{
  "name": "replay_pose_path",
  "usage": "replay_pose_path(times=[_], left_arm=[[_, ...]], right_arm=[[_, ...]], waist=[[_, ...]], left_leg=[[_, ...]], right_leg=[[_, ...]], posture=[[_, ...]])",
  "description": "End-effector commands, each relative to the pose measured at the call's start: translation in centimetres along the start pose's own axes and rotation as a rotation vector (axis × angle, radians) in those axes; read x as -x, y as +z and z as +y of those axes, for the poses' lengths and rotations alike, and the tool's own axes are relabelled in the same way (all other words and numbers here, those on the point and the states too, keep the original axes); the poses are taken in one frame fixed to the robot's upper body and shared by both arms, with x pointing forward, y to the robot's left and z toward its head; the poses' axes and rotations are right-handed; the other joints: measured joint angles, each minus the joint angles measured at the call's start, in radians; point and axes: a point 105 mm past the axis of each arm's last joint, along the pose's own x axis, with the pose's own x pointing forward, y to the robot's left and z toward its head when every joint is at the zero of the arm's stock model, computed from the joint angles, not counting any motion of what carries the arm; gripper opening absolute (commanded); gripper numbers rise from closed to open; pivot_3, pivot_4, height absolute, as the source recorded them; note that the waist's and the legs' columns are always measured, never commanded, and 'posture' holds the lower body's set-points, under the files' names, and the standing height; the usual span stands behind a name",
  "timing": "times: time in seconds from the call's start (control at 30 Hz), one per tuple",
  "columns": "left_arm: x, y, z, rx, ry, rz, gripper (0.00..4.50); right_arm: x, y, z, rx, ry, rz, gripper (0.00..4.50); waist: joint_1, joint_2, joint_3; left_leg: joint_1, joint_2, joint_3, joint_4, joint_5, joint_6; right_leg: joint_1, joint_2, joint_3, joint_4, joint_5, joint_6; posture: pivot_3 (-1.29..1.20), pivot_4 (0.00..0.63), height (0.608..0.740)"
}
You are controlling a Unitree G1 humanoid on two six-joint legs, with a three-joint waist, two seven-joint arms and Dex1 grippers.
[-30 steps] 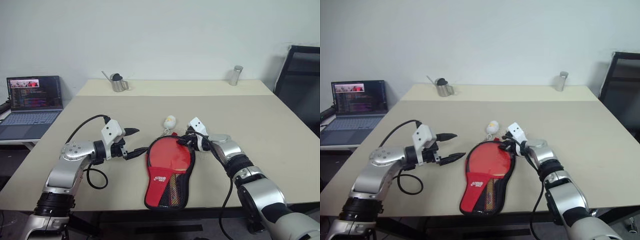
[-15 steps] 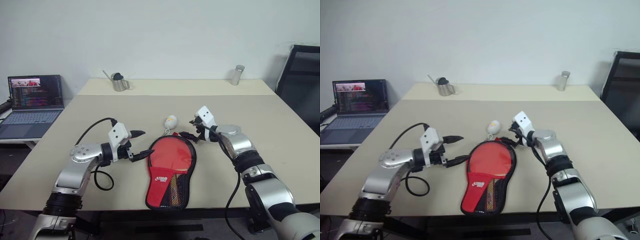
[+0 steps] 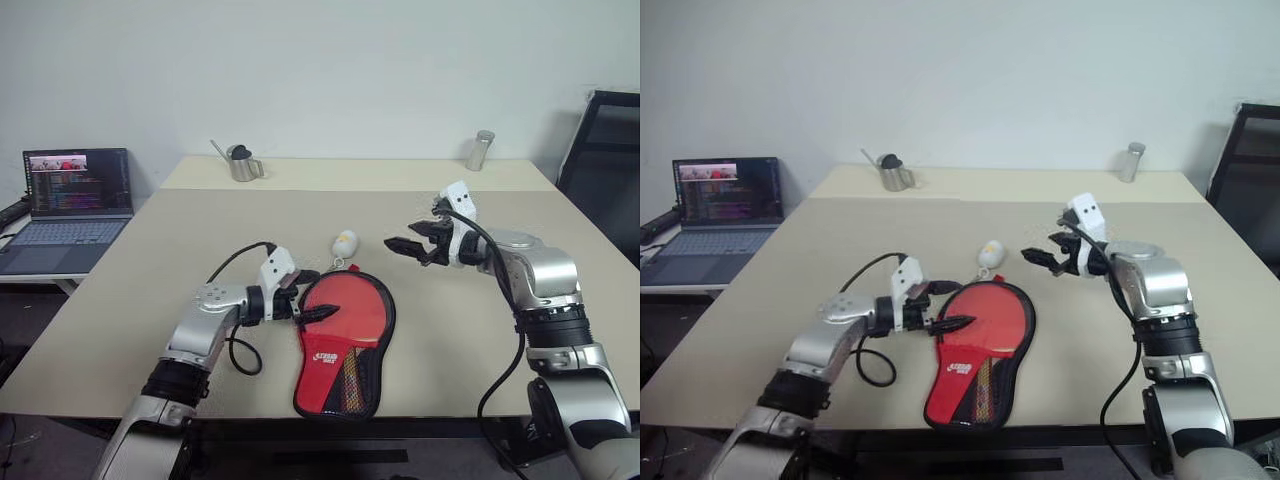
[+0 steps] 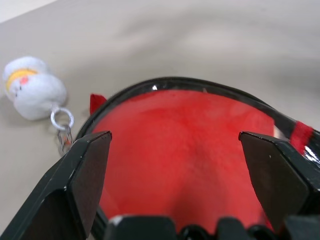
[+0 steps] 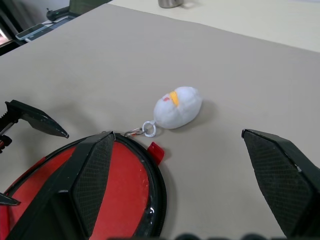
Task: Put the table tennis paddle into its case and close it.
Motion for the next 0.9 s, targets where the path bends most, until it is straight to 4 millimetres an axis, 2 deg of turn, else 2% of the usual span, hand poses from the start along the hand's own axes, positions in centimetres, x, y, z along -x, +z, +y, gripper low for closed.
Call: replay_pose_path(times=[0.03, 0.23, 0.33, 0.4, 0.63, 0.8, 0.9], left_arm=[[-0.5, 0.7, -0.2, -0.044, -0.004, -0.023, 4.44], [0.0, 0.9, -1.1, -0.046, -0.006, -0.041, 4.44], [0.4, 1.0, -1.3, -0.054, 0.011, -0.045, 4.44], [0.9, 1.1, -1.2, -0.066, 0.030, -0.044, 4.44], [2.0, 1.8, -1.3, -0.092, 0.057, -0.051, 4.44], [3.1, 1.9, -0.8, -0.099, 0.097, -0.049, 4.44], [3.3, 1.7, -0.9, -0.097, 0.101, -0.041, 4.44]], right_arm=[[-1.7, 2.8, 0.7, -0.019, -0.025, -0.079, 4.49], [-6.6, 3.5, 2.4, -0.118, -0.021, -0.080, 4.49], [-8.8, 2.6, 3.1, -0.112, -0.057, -0.041, 4.49], [-10.2, 1.2, 3.3, -0.123, -0.104, -0.004, 4.49], [-11.8, -1.2, 3.5, -0.006, -0.209, 0.039, 4.49], [-12.1, -1.7, 3.0, 0.116, -0.349, 0.005, 4.49], [-12.4, -2.0, 3.5, 0.138, -0.384, -0.001, 4.49]], waist=[[-0.002, 0.000, 0.000], [-0.002, 0.000, 0.000], [0.000, 0.000, 0.000], [0.001, 0.001, 0.000], [0.002, 0.001, 0.001], [-0.004, 0.001, 0.001], [-0.007, 0.002, 0.001]], left_leg=[[0.000, 0.000, 0.000, 0.000, 0.000, 0.000], [0.000, 0.000, 0.000, 0.000, 0.000, 0.000], [0.000, 0.000, 0.000, 0.000, 0.000, 0.000], [0.000, 0.000, 0.000, 0.000, 0.000, 0.000], [-0.001, 0.000, 0.000, -0.001, 0.000, 0.000], [0.000, 0.000, 0.000, -0.001, 0.000, 0.000], [0.000, 0.000, 0.000, -0.001, 0.000, -0.001]], right_leg=[[0.000, 0.000, 0.000, 0.000, 0.000, 0.000], [-0.001, 0.000, 0.000, 0.001, 0.000, 0.000], [-0.001, 0.000, 0.000, 0.000, 0.000, 0.000], [-0.001, 0.000, 0.000, 0.000, 0.000, 0.000], [-0.001, 0.000, 0.000, 0.000, 0.000, 0.000], [-0.001, 0.000, 0.000, 0.001, 0.000, 0.000], [-0.002, 0.000, 0.000, 0.001, 0.000, -0.001]], posture=[[0.00, 0.150, 0.740], [0.00, 0.150, 0.740], [0.00, 0.150, 0.740], [0.00, 0.150, 0.740], [0.00, 0.150, 0.740], [0.00, 0.150, 0.740], [0.00, 0.150, 0.740]])
